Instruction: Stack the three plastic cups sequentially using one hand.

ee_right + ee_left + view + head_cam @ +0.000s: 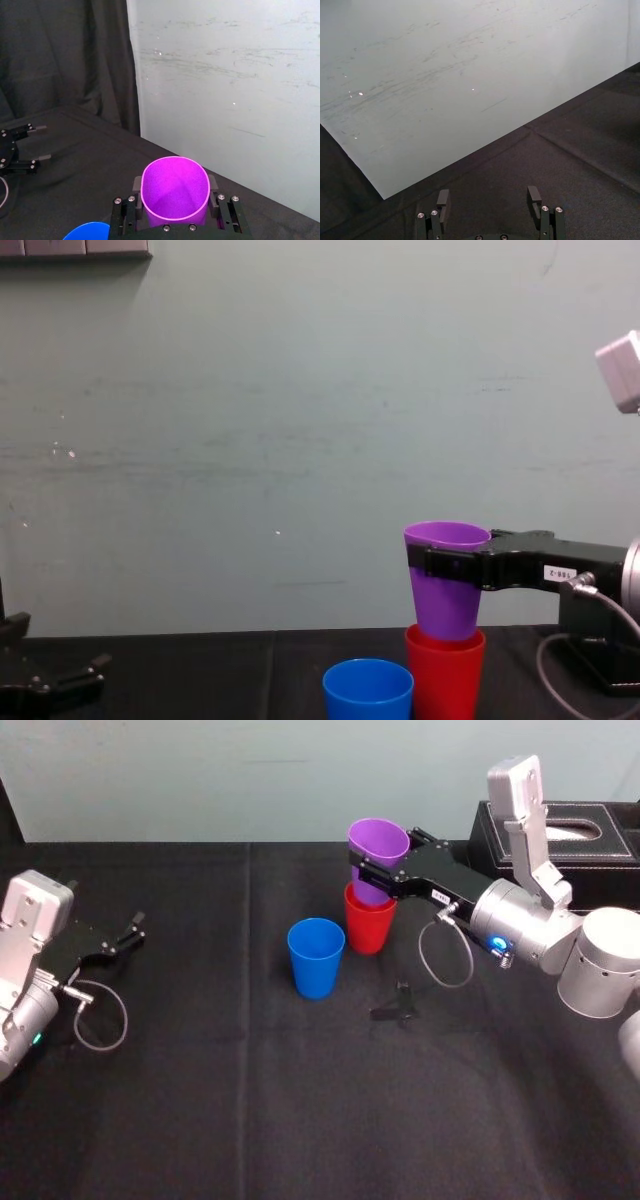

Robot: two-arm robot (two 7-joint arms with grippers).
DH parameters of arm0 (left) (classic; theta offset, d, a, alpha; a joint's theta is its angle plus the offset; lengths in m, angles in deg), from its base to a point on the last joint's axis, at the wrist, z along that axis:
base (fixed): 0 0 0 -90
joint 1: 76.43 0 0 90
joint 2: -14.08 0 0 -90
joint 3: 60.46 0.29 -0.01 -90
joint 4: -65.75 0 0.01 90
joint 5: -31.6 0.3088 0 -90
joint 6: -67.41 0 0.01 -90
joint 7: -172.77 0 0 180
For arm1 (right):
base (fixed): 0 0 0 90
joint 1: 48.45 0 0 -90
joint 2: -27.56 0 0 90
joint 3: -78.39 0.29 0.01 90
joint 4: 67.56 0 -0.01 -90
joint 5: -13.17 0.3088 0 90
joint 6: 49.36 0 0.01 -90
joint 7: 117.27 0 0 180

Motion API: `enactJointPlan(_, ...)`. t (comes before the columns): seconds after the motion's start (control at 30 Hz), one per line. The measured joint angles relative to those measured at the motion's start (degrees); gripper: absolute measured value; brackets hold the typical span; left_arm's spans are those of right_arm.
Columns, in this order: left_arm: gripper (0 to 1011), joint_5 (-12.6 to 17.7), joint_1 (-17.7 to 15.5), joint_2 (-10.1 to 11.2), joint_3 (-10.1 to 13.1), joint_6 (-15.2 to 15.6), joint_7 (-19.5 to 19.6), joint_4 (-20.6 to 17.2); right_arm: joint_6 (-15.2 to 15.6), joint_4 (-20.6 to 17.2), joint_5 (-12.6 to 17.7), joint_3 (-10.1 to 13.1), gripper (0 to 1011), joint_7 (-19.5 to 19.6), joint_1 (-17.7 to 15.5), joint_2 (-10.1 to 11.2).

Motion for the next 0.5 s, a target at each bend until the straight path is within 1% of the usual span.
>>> enactJointPlan(0.17,1005,0.0,0.0,0.0,0.0,0.0,0.0,0.0,-0.44,0.99,-0.31,-0.03,726,-0.31,0.23,-0.42)
enactJointPlan(0.5,1005,0.0,0.0,0.0,0.0,0.0,0.0,0.0,-0.93,1.79,-0.66,0.21,726,-0.59,0.21,-0.76)
